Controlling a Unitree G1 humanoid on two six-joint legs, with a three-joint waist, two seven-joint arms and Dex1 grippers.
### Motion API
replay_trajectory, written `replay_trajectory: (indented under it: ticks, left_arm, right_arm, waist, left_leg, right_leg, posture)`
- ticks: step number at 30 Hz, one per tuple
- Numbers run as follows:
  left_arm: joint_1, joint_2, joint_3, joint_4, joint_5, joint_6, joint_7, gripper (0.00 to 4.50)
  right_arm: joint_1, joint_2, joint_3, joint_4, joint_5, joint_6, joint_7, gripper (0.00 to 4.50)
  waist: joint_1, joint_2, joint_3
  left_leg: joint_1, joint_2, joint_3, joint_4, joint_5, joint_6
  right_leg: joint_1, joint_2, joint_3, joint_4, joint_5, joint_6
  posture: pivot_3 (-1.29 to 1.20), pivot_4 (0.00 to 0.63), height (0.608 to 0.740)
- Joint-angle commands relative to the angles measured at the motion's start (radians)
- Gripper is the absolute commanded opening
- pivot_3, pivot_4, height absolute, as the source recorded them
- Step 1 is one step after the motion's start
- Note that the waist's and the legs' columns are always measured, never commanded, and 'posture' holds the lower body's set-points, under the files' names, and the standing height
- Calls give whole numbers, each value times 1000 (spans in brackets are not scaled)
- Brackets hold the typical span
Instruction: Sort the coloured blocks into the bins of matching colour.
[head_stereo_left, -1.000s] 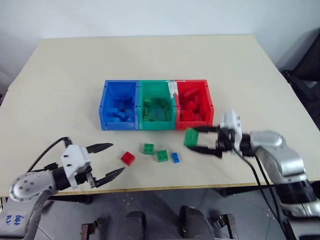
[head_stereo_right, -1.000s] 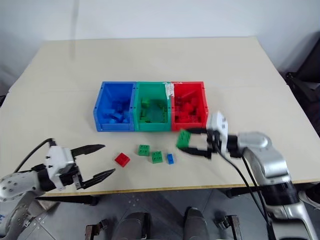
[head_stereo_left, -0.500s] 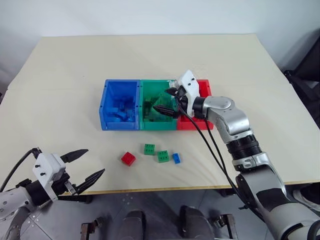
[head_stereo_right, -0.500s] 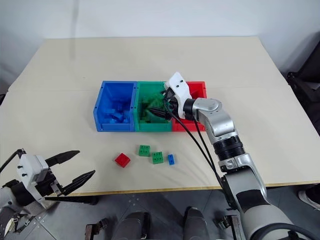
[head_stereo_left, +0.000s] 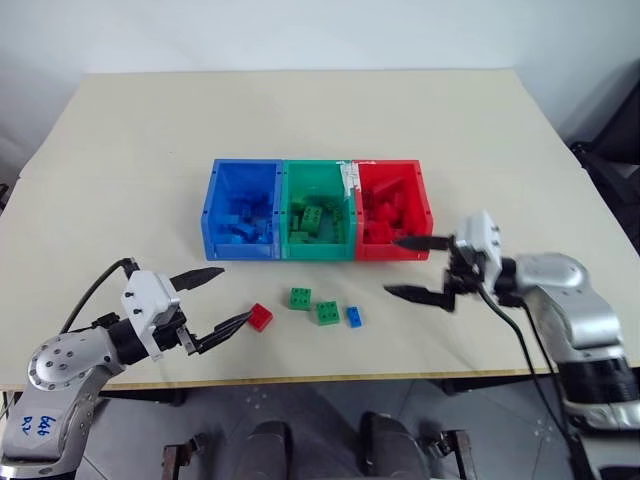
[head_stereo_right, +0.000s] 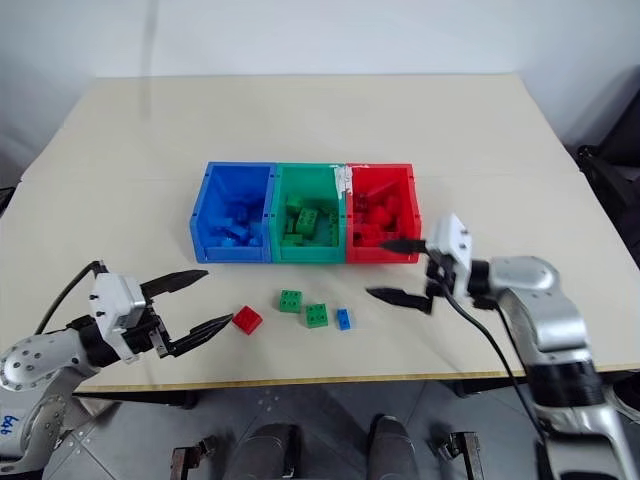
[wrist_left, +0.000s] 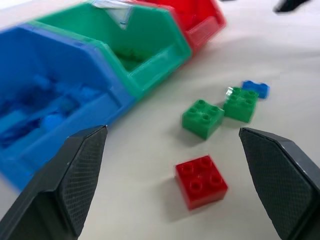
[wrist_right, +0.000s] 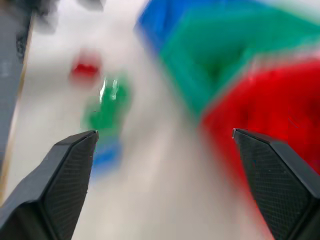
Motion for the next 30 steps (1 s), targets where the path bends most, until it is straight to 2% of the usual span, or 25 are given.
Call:
replay_trajectory:
  ticks: [1,6,11,18,21,28,30]
  left_arm:
    - [-47,10,-53,13,-5,-16,-56,4500]
    - [-84,14,-90,39,-3,-47,-115,4500]
    - [-39,35,-65,34,-20,-58,-163,4500]
    - [102,63,33,-6,-24,-93,-179,4500]
    - [170,63,87,-35,-25,-96,-164,4500]
    - [214,41,124,-85,-35,-86,-120,4500]
    - [211,36,117,-87,-32,-89,-114,4500]
  right_arm:
    - [65,-23,-84,-36,26,-57,6,4489]
    - [94,-5,-71,-86,31,-38,-19,4489]
    - [-45,77,123,-164,4,95,-63,4489]
    - [-245,162,333,-25,-137,81,-60,4489]
    - [-281,183,384,73,-202,2,-50,3880]
    - [-297,210,403,113,-192,-30,19,1533]
    - [-297,220,398,122,-199,-40,9,1533]
  waist:
    - [-12,0,0]
    - [-11,0,0]
    - [-14,0,0]
    - [-3,0,0]
    - [-6,0,0]
    - [-10,0,0]
    - [-11,0,0]
  left_leg:
    - [0,1,2,1,0,0]
    - [11,3,7,-1,0,-1]
    - [11,4,8,-1,0,-1]
    - [10,4,8,-1,-2,0]
    - [10,4,8,-1,-3,0]
    - [10,4,8,-1,-3,0]
    - [10,4,8,-1,-3,0]
  right_leg:
    - [0,0,0,0,0,1]
    - [5,0,2,2,0,0]
    - [4,0,3,2,0,0]
    - [4,0,3,1,0,-1]
    - [4,0,3,0,0,-1]
    - [4,1,3,0,0,-1]
    - [4,1,3,0,0,-1]
  posture:
    - [0,150,740]
    - [0,150,740]
    - [0,150,740]
    - [0,150,740]
    - [0,150,740]
    - [0,150,740]
    - [0,150,740]
